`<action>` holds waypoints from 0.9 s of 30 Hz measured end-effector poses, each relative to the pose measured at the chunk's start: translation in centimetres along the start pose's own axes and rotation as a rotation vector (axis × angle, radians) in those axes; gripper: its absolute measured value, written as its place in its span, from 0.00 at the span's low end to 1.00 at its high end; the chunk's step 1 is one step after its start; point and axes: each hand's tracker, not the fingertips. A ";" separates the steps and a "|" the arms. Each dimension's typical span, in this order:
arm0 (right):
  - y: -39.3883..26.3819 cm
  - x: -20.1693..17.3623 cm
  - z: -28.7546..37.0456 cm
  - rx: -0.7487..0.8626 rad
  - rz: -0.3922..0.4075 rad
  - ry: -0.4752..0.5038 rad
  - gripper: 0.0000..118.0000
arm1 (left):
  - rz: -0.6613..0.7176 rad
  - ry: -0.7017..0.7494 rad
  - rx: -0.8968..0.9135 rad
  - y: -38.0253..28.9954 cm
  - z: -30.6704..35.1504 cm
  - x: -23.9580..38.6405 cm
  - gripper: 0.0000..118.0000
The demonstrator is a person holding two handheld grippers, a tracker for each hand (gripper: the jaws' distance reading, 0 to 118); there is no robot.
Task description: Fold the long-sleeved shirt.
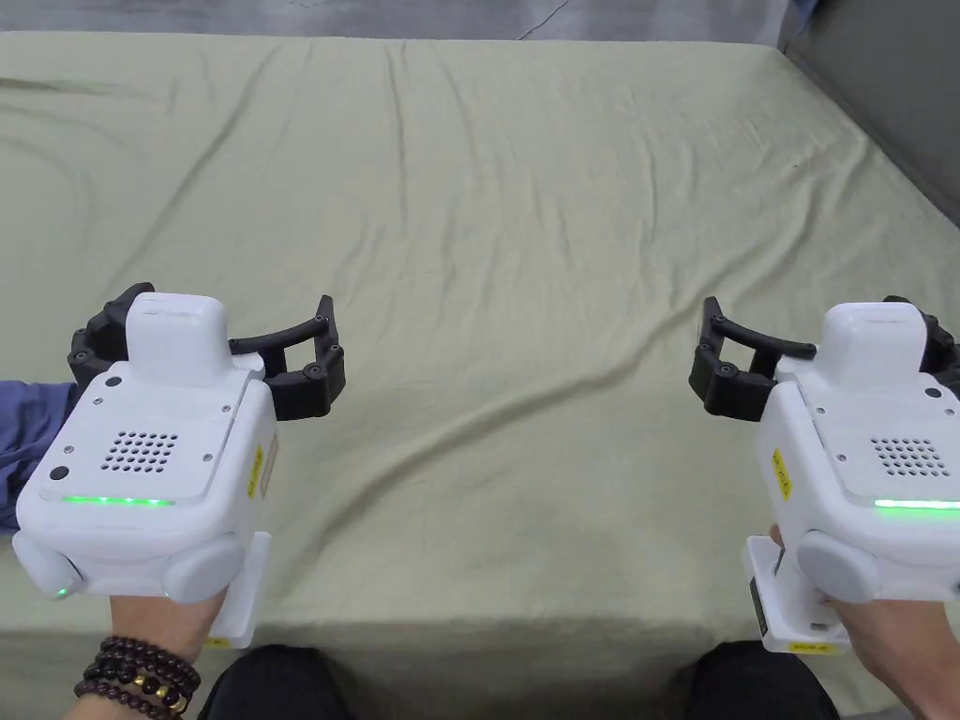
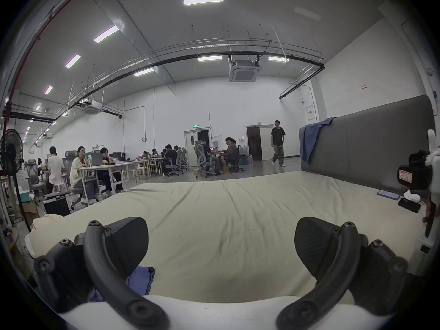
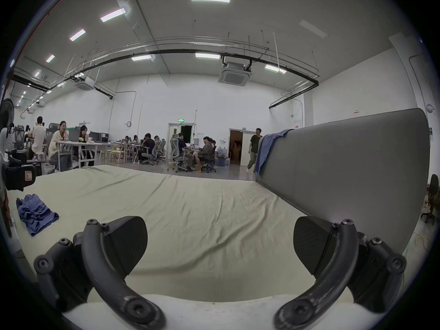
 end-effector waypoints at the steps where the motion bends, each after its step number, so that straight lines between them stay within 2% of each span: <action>1: 0.0 0.0 0.0 -0.002 0.002 0.001 1.00 | 0.000 0.000 0.000 0.0 0.0 0.0 1.00; 27: -0.1 0.0 -0.1 -0.021 -0.002 0.010 1.00 | -0.028 -0.023 -0.008 -0.2 -0.1 0.5 1.00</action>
